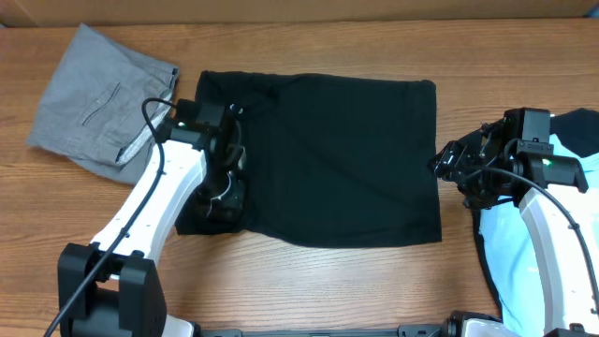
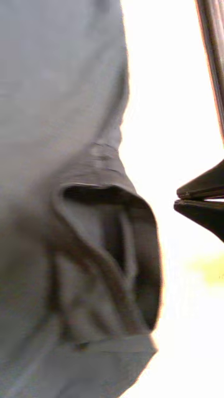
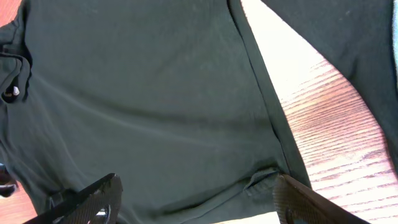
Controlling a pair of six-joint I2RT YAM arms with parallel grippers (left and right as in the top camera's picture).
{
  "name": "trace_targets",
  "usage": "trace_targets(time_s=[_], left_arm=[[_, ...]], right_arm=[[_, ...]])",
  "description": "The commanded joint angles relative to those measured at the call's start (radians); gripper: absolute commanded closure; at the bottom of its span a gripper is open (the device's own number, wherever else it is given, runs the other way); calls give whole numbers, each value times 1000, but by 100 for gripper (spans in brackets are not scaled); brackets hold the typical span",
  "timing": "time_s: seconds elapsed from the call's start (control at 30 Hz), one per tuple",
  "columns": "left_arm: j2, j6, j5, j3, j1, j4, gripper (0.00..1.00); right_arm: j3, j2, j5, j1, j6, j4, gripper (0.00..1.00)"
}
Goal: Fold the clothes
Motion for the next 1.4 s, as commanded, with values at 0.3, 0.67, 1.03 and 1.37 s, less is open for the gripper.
trace_targets(time_s=[0.3, 0.67, 1.03, 1.37], left_arm=[[1, -130, 55, -264, -21, 60, 96], [2, -138, -193, -315, -20, 361, 95], [2, -137, -236, -229, -18, 479, 90], [2, -103, -266, 2, -9, 182, 68]], right_arm=[[18, -9, 16, -4, -8, 8, 18], [18, -9, 15, -4, -8, 16, 18], [18, -9, 15, -4, -8, 16, 18], [18, -9, 16, -4, -8, 8, 18]])
